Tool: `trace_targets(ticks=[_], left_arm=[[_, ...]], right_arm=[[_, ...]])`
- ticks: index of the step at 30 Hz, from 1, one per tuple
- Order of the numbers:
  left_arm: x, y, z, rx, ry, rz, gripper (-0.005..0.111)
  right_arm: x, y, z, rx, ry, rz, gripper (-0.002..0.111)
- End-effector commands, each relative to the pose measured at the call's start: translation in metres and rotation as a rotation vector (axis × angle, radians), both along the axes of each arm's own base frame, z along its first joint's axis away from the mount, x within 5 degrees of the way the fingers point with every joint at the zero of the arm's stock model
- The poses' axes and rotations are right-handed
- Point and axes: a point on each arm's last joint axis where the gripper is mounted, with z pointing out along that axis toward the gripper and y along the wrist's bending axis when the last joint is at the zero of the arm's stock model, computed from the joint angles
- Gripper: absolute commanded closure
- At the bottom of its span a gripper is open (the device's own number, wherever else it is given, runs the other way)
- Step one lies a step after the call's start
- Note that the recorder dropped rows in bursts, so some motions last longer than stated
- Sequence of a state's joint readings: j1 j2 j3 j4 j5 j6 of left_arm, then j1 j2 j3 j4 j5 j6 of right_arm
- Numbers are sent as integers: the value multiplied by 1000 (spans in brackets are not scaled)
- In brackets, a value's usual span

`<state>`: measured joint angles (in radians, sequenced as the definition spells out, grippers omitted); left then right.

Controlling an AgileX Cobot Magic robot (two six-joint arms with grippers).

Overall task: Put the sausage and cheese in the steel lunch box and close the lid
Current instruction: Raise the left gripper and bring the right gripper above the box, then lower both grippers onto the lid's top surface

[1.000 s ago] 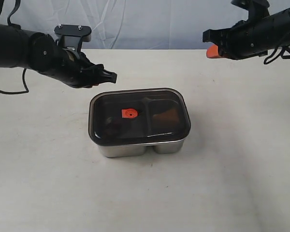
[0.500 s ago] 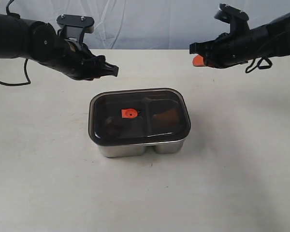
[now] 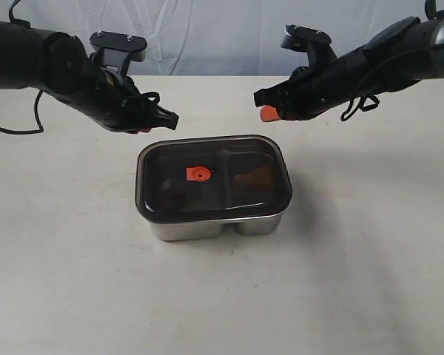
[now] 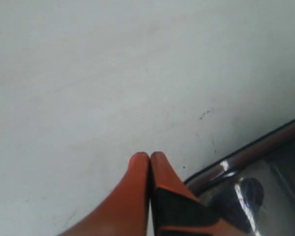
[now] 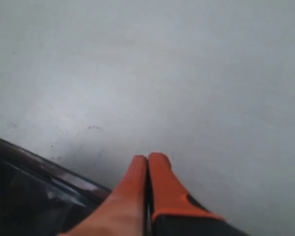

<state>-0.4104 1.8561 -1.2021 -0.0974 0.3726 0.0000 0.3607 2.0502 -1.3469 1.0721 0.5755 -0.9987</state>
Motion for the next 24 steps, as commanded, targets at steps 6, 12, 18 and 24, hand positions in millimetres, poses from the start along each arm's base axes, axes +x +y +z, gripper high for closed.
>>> trace_targets(ticks=[6, 12, 18, 24], left_arm=[[-12, 2, 41, -6, -86, -84, 107], [-5, 0, 26, 2, -78, -80, 107], [3, -3, 14, -12, -107, -63, 107], [4, -4, 4, 0, -70, -65, 107]], right_arm=[[-2, -6, 40, -71, -58, 3, 109], [-1, 11, 30, -88, -93, 10, 109], [-3, 35, 16, -134, -177, 12, 109], [-2, 44, 1, -149, -168, 20, 109]])
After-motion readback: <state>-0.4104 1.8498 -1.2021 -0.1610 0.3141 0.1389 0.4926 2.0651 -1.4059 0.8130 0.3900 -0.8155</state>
